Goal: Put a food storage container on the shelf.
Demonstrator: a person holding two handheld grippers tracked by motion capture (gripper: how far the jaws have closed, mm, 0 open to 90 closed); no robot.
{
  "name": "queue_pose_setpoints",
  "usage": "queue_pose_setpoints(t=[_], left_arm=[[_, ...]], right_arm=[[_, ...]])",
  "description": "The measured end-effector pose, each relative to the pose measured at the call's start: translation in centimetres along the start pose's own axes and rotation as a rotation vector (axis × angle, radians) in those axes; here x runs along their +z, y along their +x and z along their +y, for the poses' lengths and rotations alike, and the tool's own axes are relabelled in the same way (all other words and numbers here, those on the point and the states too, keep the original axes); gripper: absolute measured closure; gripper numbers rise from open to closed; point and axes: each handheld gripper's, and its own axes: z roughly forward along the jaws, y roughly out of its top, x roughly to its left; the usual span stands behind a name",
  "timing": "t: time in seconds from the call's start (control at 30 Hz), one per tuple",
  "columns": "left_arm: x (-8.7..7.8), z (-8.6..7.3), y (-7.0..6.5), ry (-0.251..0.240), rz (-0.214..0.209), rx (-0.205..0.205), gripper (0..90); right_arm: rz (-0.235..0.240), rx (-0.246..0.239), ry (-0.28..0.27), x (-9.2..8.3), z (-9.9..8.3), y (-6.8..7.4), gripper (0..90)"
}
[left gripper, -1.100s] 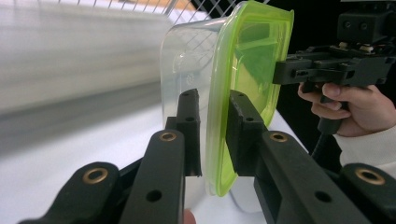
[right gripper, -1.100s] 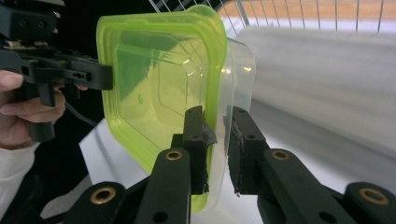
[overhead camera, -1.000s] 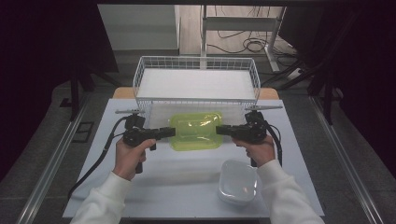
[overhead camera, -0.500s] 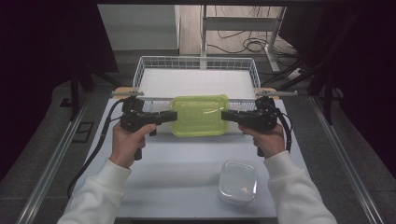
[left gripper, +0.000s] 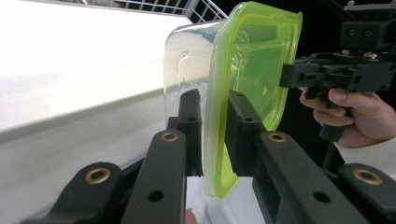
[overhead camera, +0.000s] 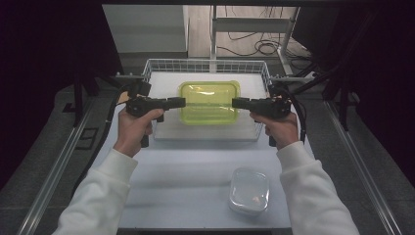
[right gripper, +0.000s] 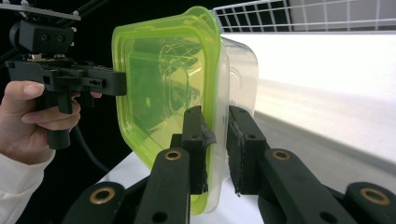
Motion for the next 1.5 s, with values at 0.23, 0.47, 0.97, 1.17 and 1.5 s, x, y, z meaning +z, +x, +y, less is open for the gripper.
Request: queue_pose_setpoints(t=[0.23, 0.47, 0.97, 1.17, 1.5], left_arm=[[1.7, 2.0, 2.4, 0.026, -0.014, -0.035, 78.4], [3.6, 4.3, 4.1, 0.047, -0.006, -0.067, 78.3], [5.7, 5.3, 7.2, 0.096, -0.005, -0.189, 78.3], [6.8, 6.0, 8.9, 0.116, -0.012, -0.267, 75.4], [7.6, 6.2, 10.9, 0.126, -0.073, -0.363, 72.1]], right_arm=[[-0.012, 0.034, 0.012, 1.3, 1.5, -2.1, 77.1], [-0.025, 0.091, 0.026, 2.7, 3.0, -4.6, 77.3], [-0.063, 0.221, 0.053, 4.8, 3.9, -7.0, 77.1], [-0.088, 0.325, 0.047, 5.8, 4.2, -8.0, 74.7], [-0.083, 0.465, 0.027, 6.7, 4.2, -9.3, 71.8]])
